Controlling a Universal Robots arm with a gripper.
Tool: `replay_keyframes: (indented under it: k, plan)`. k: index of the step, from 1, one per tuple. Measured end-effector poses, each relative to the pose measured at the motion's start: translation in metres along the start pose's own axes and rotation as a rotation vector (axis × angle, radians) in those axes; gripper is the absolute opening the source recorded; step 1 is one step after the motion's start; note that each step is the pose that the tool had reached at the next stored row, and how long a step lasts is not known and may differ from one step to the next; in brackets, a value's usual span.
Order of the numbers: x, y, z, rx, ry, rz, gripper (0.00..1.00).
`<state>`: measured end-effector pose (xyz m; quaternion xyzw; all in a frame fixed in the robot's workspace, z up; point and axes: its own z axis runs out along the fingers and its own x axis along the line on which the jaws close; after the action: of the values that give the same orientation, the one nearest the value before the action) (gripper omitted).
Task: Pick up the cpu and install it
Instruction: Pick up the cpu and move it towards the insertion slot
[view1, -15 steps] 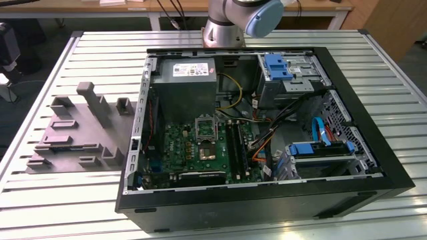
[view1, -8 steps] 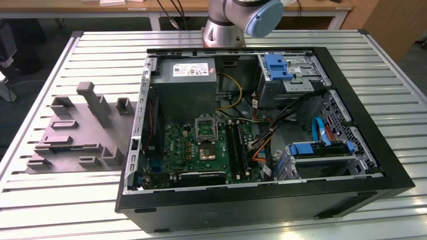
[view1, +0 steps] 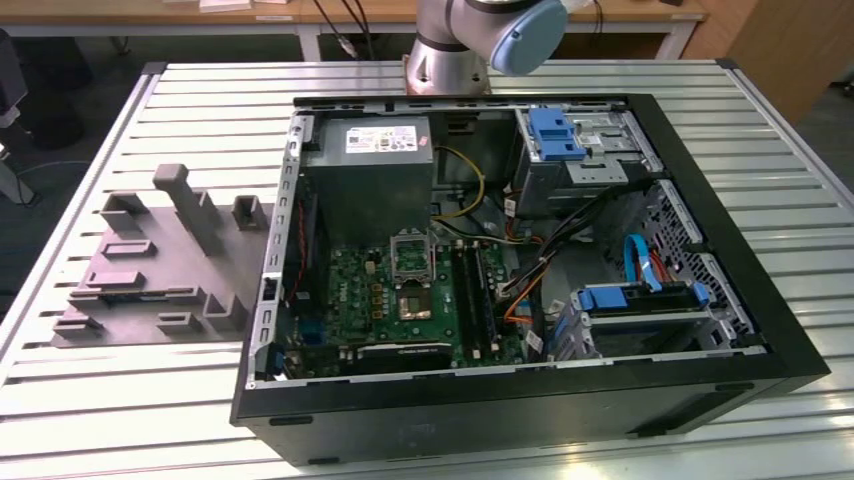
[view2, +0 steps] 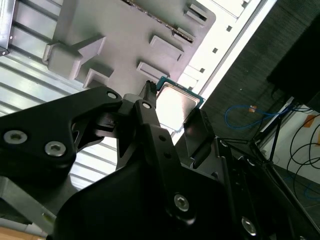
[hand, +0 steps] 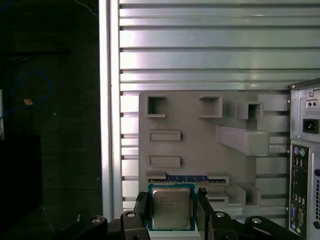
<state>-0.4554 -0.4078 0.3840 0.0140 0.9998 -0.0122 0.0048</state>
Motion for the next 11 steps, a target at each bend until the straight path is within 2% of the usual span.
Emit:
replay_keyframes:
  k: [11]
  plan:
    - [-0.0034,0.0001,-0.0003,0.0002,0.0002,0.000,0.47]
